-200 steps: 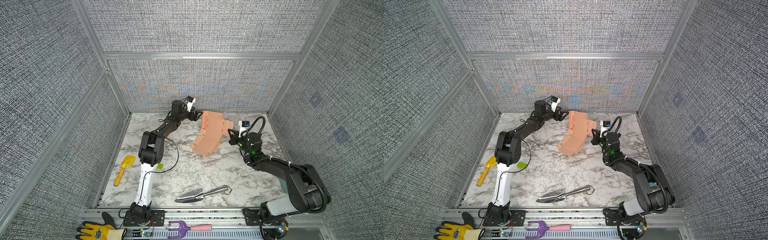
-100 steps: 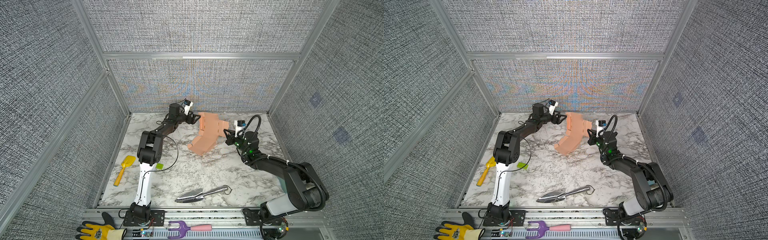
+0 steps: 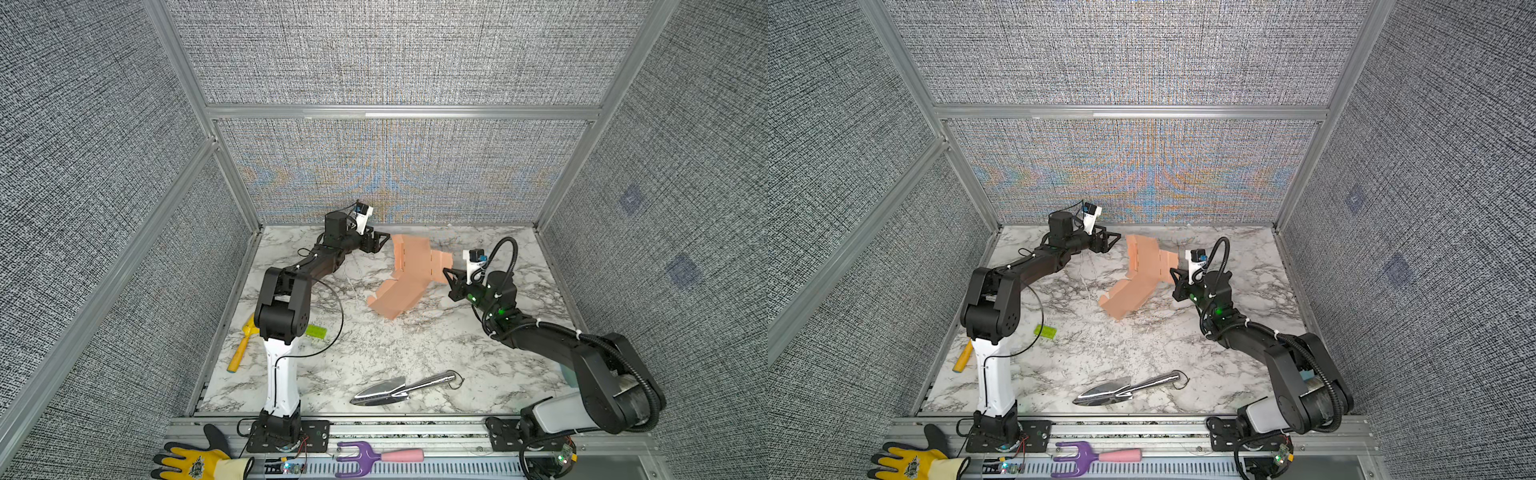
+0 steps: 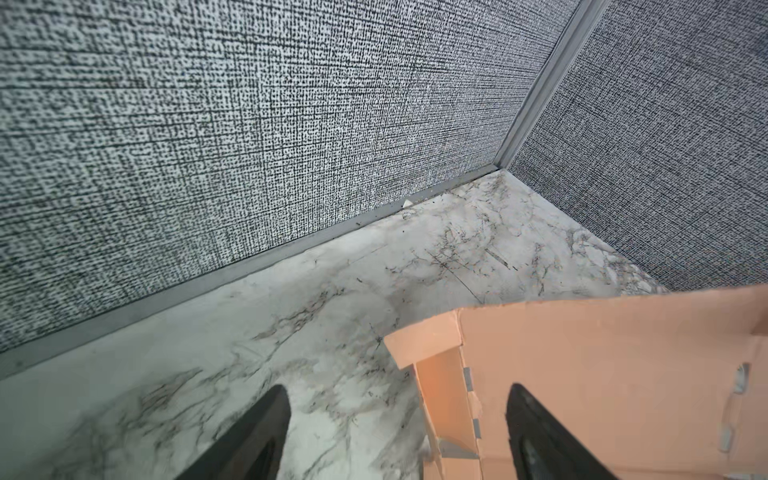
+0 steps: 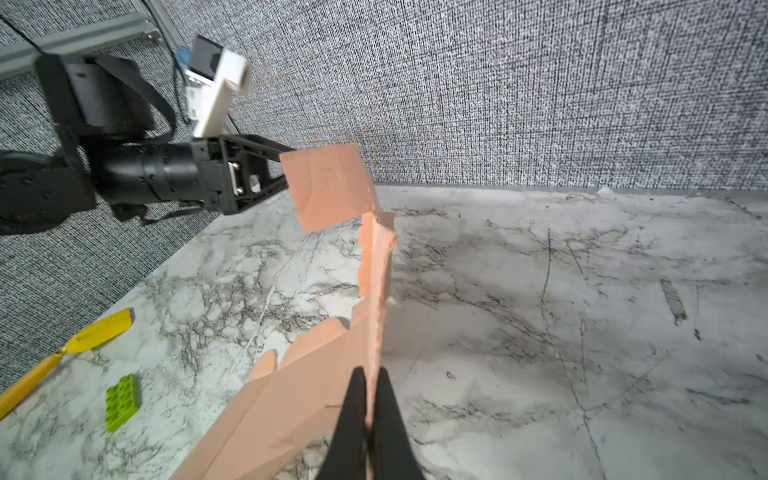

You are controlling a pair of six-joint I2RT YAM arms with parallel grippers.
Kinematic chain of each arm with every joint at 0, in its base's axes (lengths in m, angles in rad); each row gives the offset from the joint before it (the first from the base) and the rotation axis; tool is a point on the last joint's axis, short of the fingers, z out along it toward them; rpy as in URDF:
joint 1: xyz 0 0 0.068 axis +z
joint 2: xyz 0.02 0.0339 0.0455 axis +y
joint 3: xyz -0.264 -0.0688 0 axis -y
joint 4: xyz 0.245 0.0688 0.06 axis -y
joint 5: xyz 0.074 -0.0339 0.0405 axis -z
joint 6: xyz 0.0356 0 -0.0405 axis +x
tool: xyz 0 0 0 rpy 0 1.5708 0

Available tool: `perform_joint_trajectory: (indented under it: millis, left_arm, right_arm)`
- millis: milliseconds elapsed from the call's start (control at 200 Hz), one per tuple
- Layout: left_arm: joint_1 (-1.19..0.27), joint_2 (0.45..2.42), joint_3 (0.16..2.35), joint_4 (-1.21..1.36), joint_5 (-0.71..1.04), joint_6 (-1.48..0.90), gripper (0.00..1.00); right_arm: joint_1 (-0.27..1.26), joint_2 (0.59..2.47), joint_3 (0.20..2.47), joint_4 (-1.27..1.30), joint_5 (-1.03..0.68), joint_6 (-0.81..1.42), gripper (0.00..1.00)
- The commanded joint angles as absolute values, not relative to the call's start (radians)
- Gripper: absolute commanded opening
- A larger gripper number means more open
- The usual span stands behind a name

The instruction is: Fold the paper box

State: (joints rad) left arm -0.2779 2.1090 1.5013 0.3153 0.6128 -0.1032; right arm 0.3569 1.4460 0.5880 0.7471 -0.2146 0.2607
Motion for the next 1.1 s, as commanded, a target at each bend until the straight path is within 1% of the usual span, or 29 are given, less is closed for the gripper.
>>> perform_joint_trajectory:
  millis: [0,210,390,525,670,785,1096]
  left_arm:
    - [-0.276,2.043,1.415,0.411,0.609,-0.099,0.84]
    - [-0.276,1.931,1.277,0.461,0.634,-0.146,0.83]
    - [-0.278,1.877,1.18,0.503,0.609,-0.161,0.83]
    - [-0.276,1.903,1.18,0.503,0.606,-0.163,0.83]
    - [-0.266,1.958,1.21,0.529,0.624,-0.195,0.83]
    - [-0.245,2.033,1.25,0.566,0.682,-0.245,0.83]
    - [-0.241,2.146,1.351,0.657,0.858,-0.281,0.83]
  right_arm:
    - [0.356,1.424,0.56,0.764,-0.186,0.204,0.0]
    - [0.347,1.373,0.507,0.754,-0.155,0.167,0.0]
    - [0.338,1.412,0.484,0.83,-0.117,0.17,0.0]
    - [0.334,1.464,0.495,0.908,-0.112,0.184,0.0]
    - [0.333,1.49,0.519,0.934,-0.135,0.199,0.0]
    - [0.332,1.496,0.528,0.935,-0.143,0.203,0.0]
    - [0.332,1.499,0.541,0.928,-0.153,0.201,0.0]
